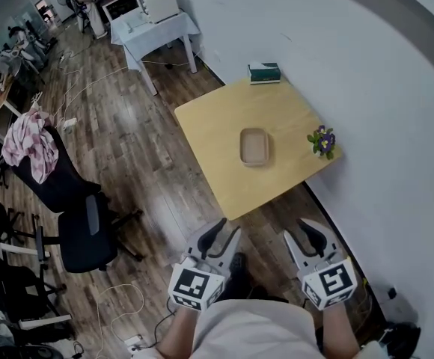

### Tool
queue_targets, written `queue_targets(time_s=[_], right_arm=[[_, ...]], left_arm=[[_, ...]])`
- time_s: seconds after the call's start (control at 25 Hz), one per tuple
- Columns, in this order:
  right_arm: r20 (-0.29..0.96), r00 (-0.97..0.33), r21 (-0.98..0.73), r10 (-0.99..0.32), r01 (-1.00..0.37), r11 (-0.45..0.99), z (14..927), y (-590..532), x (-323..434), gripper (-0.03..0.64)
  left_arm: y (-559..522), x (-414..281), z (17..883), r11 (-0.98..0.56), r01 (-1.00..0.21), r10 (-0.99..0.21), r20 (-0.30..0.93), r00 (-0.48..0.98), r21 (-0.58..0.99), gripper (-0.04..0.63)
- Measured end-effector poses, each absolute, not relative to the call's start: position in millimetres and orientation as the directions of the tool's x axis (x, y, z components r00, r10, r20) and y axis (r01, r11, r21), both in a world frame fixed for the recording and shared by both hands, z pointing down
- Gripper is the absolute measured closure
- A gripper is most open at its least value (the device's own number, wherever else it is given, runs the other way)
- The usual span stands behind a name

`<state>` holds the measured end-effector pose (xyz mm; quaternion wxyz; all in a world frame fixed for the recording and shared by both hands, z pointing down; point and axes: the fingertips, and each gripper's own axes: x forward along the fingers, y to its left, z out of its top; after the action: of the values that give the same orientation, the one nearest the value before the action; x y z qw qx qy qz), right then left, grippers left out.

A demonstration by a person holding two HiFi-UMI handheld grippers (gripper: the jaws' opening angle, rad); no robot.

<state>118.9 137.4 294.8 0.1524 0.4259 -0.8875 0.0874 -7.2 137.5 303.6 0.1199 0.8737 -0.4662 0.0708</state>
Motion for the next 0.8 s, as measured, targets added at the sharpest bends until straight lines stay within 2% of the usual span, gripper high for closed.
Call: queue_targets(time_s=[0.4, 0.8], right_arm=[[0.352, -0.557, 0.008, -0.753, -0.802, 0.597, 295.5, 112.2, 102.8, 0.43], [0.386, -0.544, 0.021, -0.745, -0.802, 0.597, 314.7, 98.1, 98.7, 0.408]], left_arm=[[107.8, -12.6, 300.1, -0.584, -0.802, -0.771, 0.22, 0.597, 0.13, 0.445], [97.7, -11.9, 311.9, -0.591, -0.796, -0.761, 0.236, 0.604, 0.133, 0.436]])
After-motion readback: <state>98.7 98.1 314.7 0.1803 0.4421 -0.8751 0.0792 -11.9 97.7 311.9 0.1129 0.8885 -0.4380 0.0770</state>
